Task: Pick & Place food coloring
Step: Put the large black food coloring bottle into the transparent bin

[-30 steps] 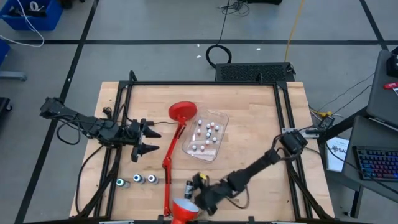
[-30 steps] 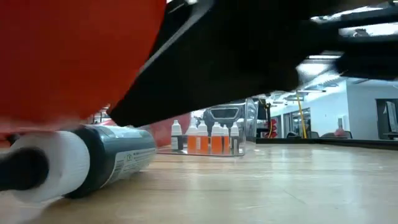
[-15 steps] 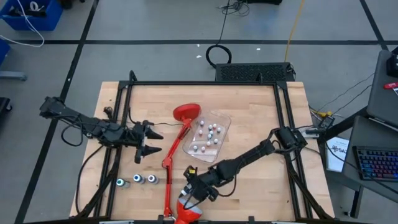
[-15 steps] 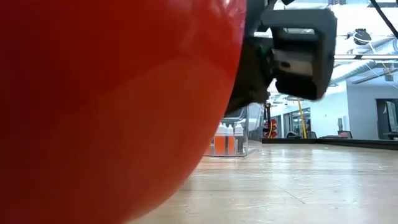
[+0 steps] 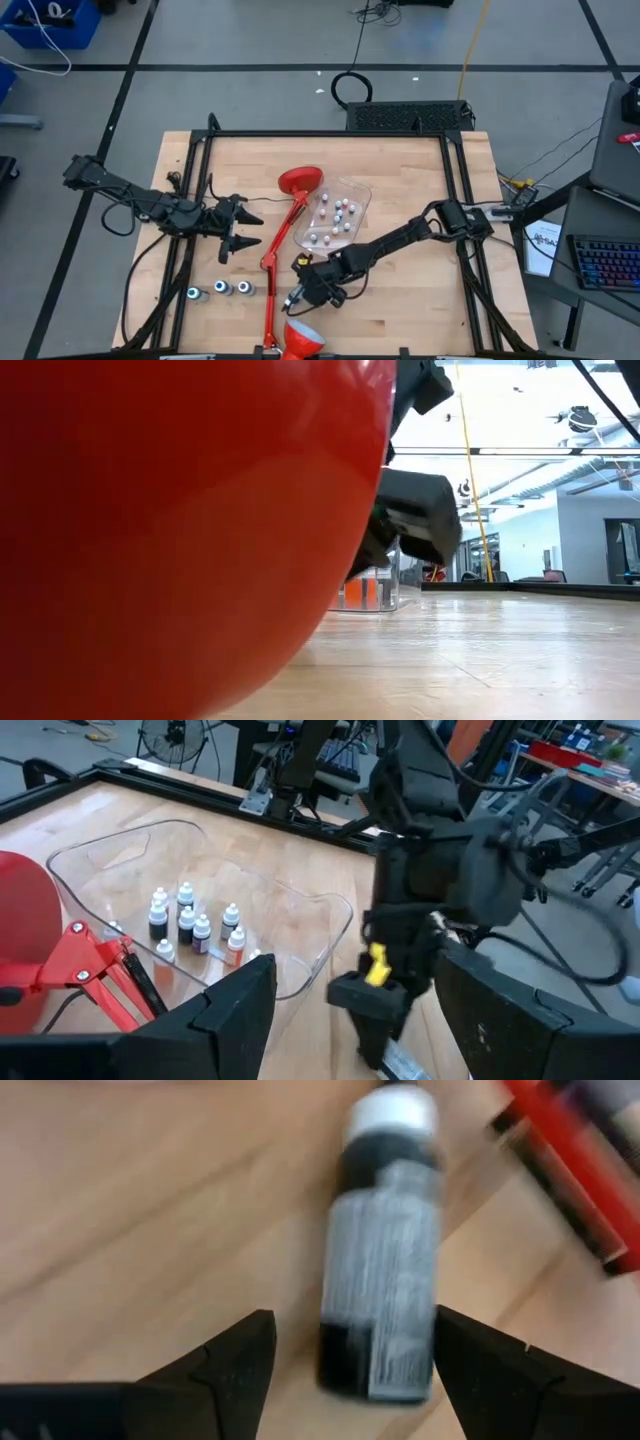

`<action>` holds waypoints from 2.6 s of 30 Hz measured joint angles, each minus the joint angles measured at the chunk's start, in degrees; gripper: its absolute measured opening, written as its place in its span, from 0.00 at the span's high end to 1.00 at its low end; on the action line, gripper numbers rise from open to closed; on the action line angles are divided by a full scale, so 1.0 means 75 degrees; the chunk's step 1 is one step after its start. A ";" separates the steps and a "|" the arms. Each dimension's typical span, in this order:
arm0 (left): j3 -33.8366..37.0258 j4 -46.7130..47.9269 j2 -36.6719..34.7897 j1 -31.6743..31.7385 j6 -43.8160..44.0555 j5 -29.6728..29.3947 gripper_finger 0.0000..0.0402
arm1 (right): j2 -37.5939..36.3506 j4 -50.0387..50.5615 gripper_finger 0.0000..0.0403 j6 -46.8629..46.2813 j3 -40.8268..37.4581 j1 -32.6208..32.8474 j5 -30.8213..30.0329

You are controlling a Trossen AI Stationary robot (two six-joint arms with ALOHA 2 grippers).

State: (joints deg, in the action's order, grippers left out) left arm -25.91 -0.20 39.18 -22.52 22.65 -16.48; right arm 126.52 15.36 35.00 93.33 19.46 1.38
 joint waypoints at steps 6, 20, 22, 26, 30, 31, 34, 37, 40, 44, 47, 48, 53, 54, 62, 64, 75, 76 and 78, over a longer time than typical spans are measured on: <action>0.0000 -0.0021 -0.0006 0.0000 0.0003 -0.0002 0.33 | 0.0226 -0.0050 0.39 0.0210 0.0021 0.0016 0.0050; 0.0000 -0.0012 -0.0009 0.0000 0.0050 0.0004 0.33 | 0.0228 0.0194 0.74 -0.0879 0.0010 0.0029 0.0045; 0.0000 -0.0017 -0.0009 0.0000 0.0051 0.0004 0.33 | 0.0105 0.0447 0.74 -0.1052 0.0004 0.0075 -0.0004; 0.0000 -0.0056 -0.0012 0.0000 0.0281 0.0005 0.33 | -0.0291 0.0663 0.74 -0.1242 -0.0037 0.0349 -0.1054; 0.0000 -0.0057 -0.0012 0.0000 0.0246 0.0005 0.33 | -0.1042 0.0688 0.74 -0.1293 -0.0007 0.0662 -0.1845; 0.0000 -0.0059 -0.0012 0.0000 0.0252 0.0007 0.33 | -0.1216 0.0662 0.74 -0.1398 0.0001 0.0712 -0.1923; 0.0003 -0.0059 -0.0012 0.0000 0.0251 0.0007 0.33 | -0.1613 0.0759 0.74 -0.1736 -0.0012 0.0865 -0.1988; 0.0003 -0.0058 -0.0012 0.0000 0.0212 0.0005 0.33 | -0.2074 0.0772 0.74 -0.1969 -0.0016 0.1040 -0.2136; 0.0003 -0.0062 -0.0012 0.0000 0.0186 -0.0006 0.33 | -0.2549 0.1089 0.74 -0.2186 -0.0008 0.1213 -0.2725; 0.0003 -0.0045 -0.0009 0.0000 0.0198 -0.0043 0.33 | -0.3126 0.1863 0.74 -0.2649 -0.0011 0.1370 -0.3894; 0.0008 0.0100 0.0000 0.0000 0.0239 -0.0028 0.33 | -0.3460 0.2362 0.74 -0.3180 0.0004 0.1374 -0.4530; 0.0009 0.0097 0.0037 0.0000 0.0228 0.0045 0.33 | -0.3522 0.2628 0.74 -0.3376 0.0002 0.1363 -0.4638; 0.0011 -0.0727 0.0485 0.0000 -0.0752 0.0183 0.33 | -0.3590 0.3579 0.74 -0.4173 -0.0015 0.1027 -0.4800; -0.0037 -0.0903 0.0633 0.0000 -0.1078 0.0140 0.33 | -0.3595 0.3591 0.74 -0.4229 -0.0070 0.0935 -0.4818; -0.1440 -0.0999 0.2607 -0.0143 -0.3440 -0.0481 0.33 | -0.3593 0.2726 0.74 -0.4087 -0.0793 0.0180 -0.5213; -0.1815 -0.0903 0.3078 -0.0255 -0.4048 -0.0677 0.33 | -0.3593 0.2425 0.74 -0.3937 -0.0913 0.0086 -0.5213; -0.2430 -0.0712 0.4016 -0.0346 -0.5072 -0.2607 0.33 | -0.3593 0.1225 0.74 -0.3247 -0.1004 0.0016 -0.5161; -0.2430 -0.0737 0.4015 -0.0303 -0.5068 -0.2588 0.33 | -0.3593 0.1168 0.74 -0.3165 -0.1004 0.0016 -0.5144; -0.2430 -0.0790 0.4013 -0.0231 -0.5031 -0.2450 0.33 | -0.3593 0.1057 0.74 -0.3104 -0.1004 0.0016 -0.4993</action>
State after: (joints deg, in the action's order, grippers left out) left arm -44.14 -6.13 69.28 -24.26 -15.08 -34.85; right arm 99.57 23.28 11.72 85.80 19.57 -36.07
